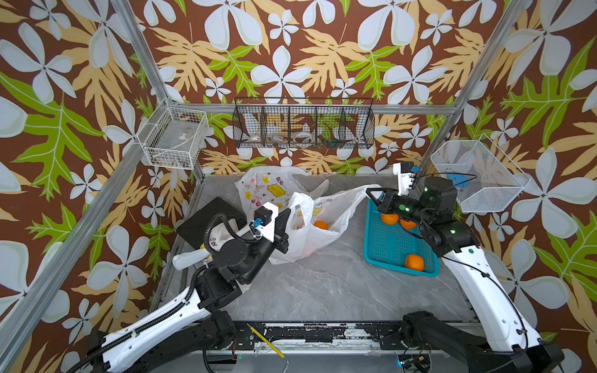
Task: Place the oranges into plastic bags & tie knots
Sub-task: Adjust the plastic bag at the center of the board.
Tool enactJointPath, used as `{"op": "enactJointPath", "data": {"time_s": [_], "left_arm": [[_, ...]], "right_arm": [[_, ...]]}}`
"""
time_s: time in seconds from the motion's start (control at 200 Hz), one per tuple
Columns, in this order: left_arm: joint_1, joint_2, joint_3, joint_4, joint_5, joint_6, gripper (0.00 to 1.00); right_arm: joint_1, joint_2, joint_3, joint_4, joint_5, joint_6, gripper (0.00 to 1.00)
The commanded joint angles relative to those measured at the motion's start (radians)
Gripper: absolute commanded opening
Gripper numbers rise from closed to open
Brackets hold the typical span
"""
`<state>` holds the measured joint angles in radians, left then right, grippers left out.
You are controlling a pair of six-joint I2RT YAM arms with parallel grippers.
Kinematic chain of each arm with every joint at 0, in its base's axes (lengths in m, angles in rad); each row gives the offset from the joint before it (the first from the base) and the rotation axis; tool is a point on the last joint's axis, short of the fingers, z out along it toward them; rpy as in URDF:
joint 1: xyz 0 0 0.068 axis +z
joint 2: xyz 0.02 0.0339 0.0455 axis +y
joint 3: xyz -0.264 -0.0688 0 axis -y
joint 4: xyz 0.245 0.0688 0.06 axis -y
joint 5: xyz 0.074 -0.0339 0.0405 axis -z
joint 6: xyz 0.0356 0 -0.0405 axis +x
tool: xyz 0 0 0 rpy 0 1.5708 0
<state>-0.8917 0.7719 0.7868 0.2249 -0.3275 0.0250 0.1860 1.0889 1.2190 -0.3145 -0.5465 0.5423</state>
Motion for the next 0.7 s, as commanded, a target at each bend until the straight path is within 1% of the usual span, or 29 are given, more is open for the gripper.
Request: {"op": "enactJointPath", "data": {"time_s": [0.0,0.06,0.115,0.165,0.29,0.34,0.38,0.435,0.5,0.51,0.556,0.606,0.661,0.696], "left_arm": [[0.101,-0.017,-0.049,0.117,0.299,-0.153,0.0],[0.149,-0.008,-0.082,0.178,0.391,-0.211,0.0],[0.173,0.01,-0.103,0.22,0.439,-0.244,0.0],[0.186,0.03,-0.113,0.246,0.465,-0.261,0.0],[0.229,0.068,-0.135,0.317,0.527,-0.312,0.0],[0.242,0.079,-0.139,0.331,0.538,-0.327,0.0],[0.251,0.086,-0.145,0.346,0.547,-0.333,0.0],[0.258,0.094,-0.145,0.349,0.551,-0.338,0.0],[0.261,0.102,-0.147,0.353,0.553,-0.338,0.0],[0.261,0.101,-0.147,0.354,0.553,-0.339,0.0],[0.263,0.104,-0.148,0.358,0.553,-0.339,0.0],[0.264,0.104,-0.148,0.358,0.549,-0.336,0.0],[0.266,0.104,-0.15,0.36,0.548,-0.336,0.0],[0.269,0.105,-0.149,0.359,0.55,-0.334,0.0]], "right_arm": [[0.0,-0.018,-0.007,0.016,0.011,0.028,0.0],[0.0,-0.026,-0.023,0.035,-0.007,0.036,0.0],[0.0,-0.03,-0.029,0.036,-0.02,0.018,0.12],[0.0,-0.032,-0.01,-0.017,0.0,-0.037,0.23],[0.0,-0.063,0.04,-0.125,0.119,-0.175,0.53],[0.0,-0.088,0.053,-0.146,0.145,-0.216,0.62],[0.0,-0.107,0.063,-0.154,0.153,-0.244,0.67],[0.0,-0.126,0.075,-0.155,0.133,-0.273,0.7],[0.0,-0.125,0.094,-0.158,0.053,-0.302,0.7],[0.002,-0.123,0.096,-0.156,0.025,-0.307,0.69],[0.034,-0.11,0.1,-0.148,-0.018,-0.323,0.69],[0.111,-0.086,0.11,-0.151,0.006,-0.359,0.7],[0.223,-0.045,0.139,-0.17,0.081,-0.406,0.71],[0.261,-0.007,0.161,-0.173,0.097,-0.424,0.71]]}}
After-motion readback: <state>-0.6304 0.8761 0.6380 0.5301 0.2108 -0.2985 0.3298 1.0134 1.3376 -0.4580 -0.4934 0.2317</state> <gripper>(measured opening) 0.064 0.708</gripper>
